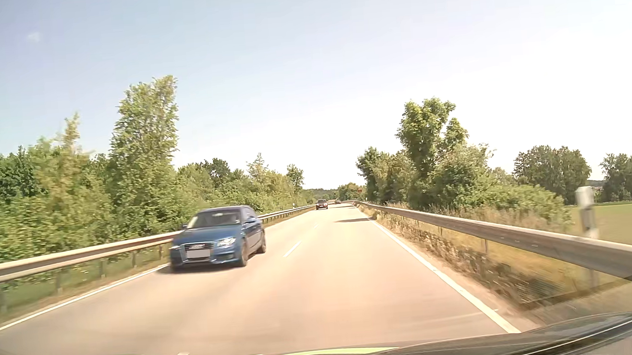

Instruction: Follow the waypoints while adhering to traffic rules and regulations

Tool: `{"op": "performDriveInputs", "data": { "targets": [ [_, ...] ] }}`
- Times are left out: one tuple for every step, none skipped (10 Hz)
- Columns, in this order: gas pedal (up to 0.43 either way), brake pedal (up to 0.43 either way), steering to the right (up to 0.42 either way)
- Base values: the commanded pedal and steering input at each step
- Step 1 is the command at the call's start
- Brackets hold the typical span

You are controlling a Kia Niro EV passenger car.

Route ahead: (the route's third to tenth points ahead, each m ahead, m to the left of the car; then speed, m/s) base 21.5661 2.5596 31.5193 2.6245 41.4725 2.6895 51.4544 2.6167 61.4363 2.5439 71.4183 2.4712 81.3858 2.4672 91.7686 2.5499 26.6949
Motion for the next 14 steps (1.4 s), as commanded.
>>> {"op": "performDriveInputs", "data": {
  "targets": [
    [0.157, 0.000, 0.000],
    [0.169, 0.000, 0.000],
    [0.169, 0.000, 0.000],
    [0.169, 0.000, 0.000],
    [0.157, 0.000, 0.000],
    [0.130, 0.000, 0.000],
    [0.067, 0.000, 0.000],
    [0.067, 0.000, 0.000],
    [0.059, 0.000, 0.000],
    [0.020, 0.000, 0.000],
    [0.020, 0.000, 0.000],
    [0.028, 0.000, 0.000],
    [0.059, 0.000, 0.000],
    [0.067, 0.000, 0.000]
  ]
}}
